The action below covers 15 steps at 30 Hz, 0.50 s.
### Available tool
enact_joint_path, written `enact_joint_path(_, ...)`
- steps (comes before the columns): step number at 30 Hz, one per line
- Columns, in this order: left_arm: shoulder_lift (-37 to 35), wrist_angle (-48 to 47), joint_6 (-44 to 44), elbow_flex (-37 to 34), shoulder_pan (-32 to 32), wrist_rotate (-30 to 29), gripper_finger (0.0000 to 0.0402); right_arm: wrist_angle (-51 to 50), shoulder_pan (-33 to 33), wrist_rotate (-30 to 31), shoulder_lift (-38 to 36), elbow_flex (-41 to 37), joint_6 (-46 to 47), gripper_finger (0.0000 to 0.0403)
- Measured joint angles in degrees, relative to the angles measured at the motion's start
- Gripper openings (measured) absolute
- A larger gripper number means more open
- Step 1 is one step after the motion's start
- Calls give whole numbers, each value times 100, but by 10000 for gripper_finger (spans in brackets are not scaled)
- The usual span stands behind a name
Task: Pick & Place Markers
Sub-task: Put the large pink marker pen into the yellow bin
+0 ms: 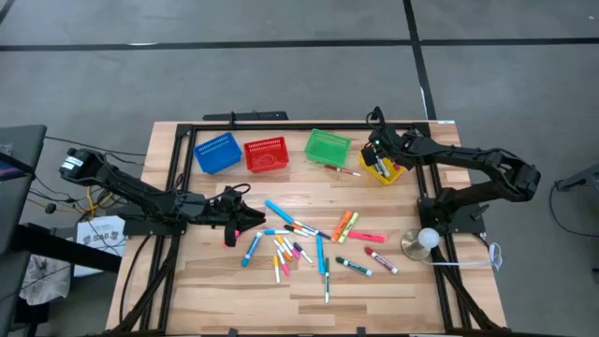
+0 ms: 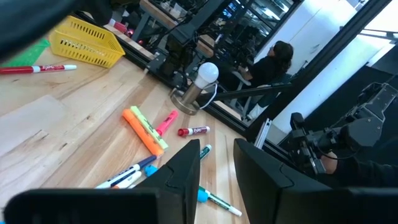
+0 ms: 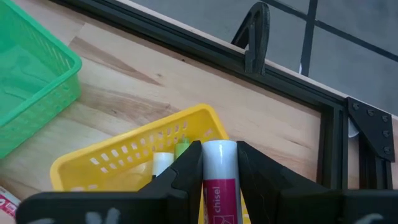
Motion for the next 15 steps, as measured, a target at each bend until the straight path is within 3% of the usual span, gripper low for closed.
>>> enact_joint_path(15, -1, 0, 2, 0, 0, 0, 97, -2, 0, 1, 0, 0, -49, 86)
